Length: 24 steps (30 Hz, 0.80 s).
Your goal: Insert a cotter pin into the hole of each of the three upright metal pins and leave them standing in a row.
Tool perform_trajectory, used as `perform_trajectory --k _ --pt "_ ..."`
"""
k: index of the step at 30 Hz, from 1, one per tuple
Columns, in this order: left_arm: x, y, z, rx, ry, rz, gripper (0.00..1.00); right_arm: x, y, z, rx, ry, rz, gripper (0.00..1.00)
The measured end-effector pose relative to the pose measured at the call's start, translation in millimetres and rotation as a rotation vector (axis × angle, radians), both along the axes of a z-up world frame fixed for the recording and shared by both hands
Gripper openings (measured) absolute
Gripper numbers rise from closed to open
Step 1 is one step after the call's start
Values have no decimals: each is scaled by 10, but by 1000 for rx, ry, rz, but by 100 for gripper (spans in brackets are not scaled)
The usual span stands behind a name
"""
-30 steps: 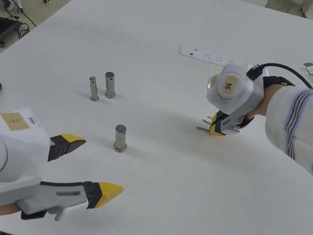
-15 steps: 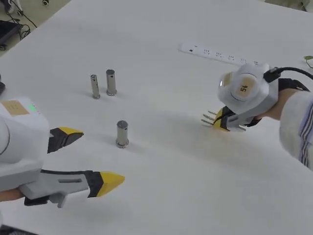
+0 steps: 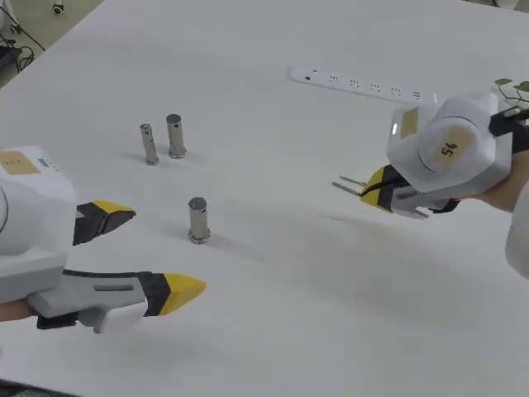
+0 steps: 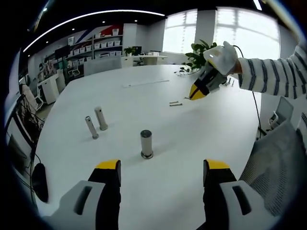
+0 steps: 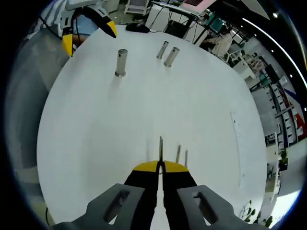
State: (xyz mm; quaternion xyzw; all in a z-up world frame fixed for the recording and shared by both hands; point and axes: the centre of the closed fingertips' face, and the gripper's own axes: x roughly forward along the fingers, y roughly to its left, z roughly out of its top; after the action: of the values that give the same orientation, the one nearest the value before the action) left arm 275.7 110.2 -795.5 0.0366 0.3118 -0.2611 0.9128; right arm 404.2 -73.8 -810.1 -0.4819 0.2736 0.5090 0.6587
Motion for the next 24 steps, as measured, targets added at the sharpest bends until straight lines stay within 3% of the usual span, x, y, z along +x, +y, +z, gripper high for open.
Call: perform_trajectory --k 7,9,14,17,22,24 --pt "36 -2 71 -17 -17 -5 67 -179 46 170 20 -61 5 2" --pt "60 2 104 -29 -19 -1 69 -241 91 244 85 -64 -39 2" --pt "87 -38 178 -37 -24 -29 68 -386 48 352 130 -96 -96 2" --pt "98 -118 229 -105 -26 -49 67 -476 44 398 177 -103 -138 2" --pt "91 -178 242 -127 -21 -76 67 -611 51 443 191 -137 -160 2" --pt "114 -187 262 -127 -34 -79 68 -646 65 457 194 -150 -166 2"
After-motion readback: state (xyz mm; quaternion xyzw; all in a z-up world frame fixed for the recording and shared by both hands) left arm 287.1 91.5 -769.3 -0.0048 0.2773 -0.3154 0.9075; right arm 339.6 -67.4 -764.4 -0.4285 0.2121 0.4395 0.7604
